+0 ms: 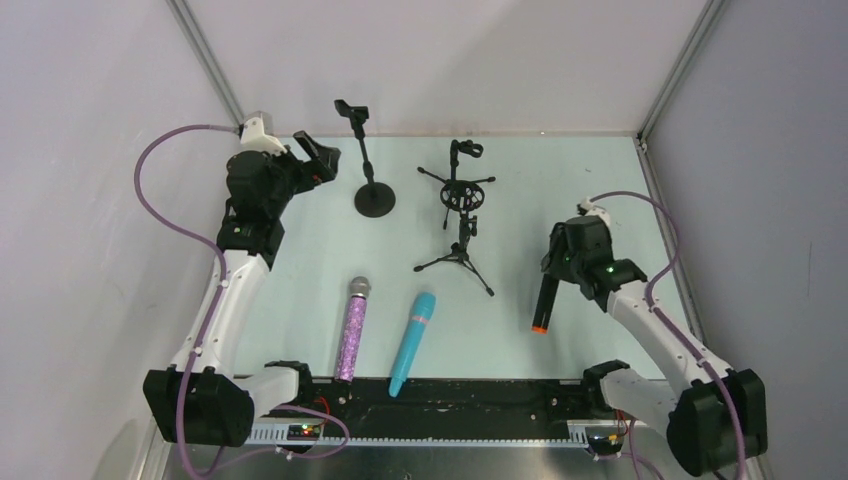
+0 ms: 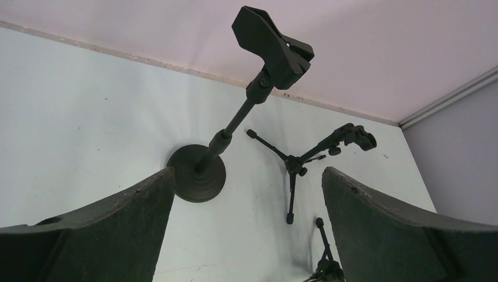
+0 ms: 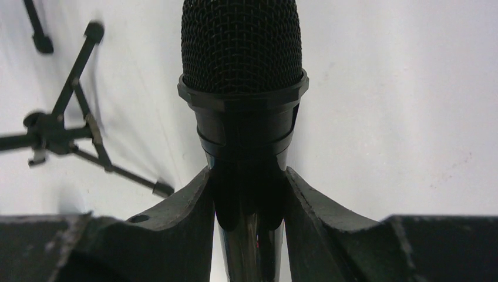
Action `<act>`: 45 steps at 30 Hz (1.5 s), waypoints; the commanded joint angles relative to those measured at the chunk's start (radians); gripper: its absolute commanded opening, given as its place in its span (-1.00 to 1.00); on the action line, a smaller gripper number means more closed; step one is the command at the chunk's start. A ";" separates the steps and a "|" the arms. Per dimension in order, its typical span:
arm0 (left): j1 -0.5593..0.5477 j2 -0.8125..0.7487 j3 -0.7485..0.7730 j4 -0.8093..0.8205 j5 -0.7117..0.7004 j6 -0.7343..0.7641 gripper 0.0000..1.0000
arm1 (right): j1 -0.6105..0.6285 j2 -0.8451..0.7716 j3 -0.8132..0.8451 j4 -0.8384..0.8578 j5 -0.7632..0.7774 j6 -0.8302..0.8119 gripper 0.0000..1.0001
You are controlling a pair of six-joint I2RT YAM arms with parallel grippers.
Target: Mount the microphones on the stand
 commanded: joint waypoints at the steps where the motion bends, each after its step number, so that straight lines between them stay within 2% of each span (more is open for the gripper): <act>1: 0.009 -0.006 -0.011 0.046 0.019 0.014 0.97 | -0.161 0.057 0.005 0.074 -0.166 -0.018 -1.00; 4: 0.008 -0.005 -0.012 0.047 0.022 0.013 0.97 | -0.238 0.155 0.038 0.057 -0.205 -0.019 -1.00; 9: 0.008 0.000 -0.015 0.052 0.033 0.007 0.97 | -0.245 0.279 0.091 0.049 -0.111 -0.031 -1.00; 16: 0.010 0.002 -0.018 0.055 0.051 -0.003 0.97 | -0.245 0.410 0.140 0.058 -0.081 -0.067 -0.93; 17: 0.011 0.001 -0.019 0.055 0.049 -0.002 0.97 | -0.246 0.421 0.146 0.055 -0.067 -0.075 -0.82; 18: 0.012 0.001 -0.019 0.055 0.048 -0.001 0.97 | -0.246 0.424 0.148 0.051 -0.061 -0.083 -0.61; 19: 0.013 0.001 -0.019 0.055 0.048 0.000 0.97 | -0.246 0.427 0.150 0.049 -0.050 -0.087 -0.51; 20: 0.013 0.001 -0.019 0.055 0.048 -0.001 0.97 | -0.246 0.429 0.150 0.046 -0.044 -0.091 -0.31; 22: 0.015 0.003 -0.019 0.055 0.051 -0.001 0.97 | -0.245 0.426 0.150 0.041 -0.033 -0.094 -0.07; 27: 0.016 0.007 -0.018 0.055 0.056 -0.002 0.97 | -0.246 0.401 0.152 0.042 -0.039 -0.088 0.34; 31: 0.016 0.007 -0.019 0.055 0.054 0.004 0.97 | -0.246 0.374 0.162 0.038 -0.055 -0.085 0.53; 36: 0.016 0.009 -0.020 0.055 0.051 0.006 0.97 | -0.246 0.305 0.168 0.023 -0.100 -0.077 0.67; 42: 0.016 0.023 -0.008 0.052 0.085 0.015 0.97 | -0.244 0.207 0.167 0.004 -0.174 -0.073 0.77; 45: 0.015 0.028 0.012 -0.015 0.084 0.012 0.97 | -0.234 0.164 0.167 -0.010 -0.232 -0.081 0.78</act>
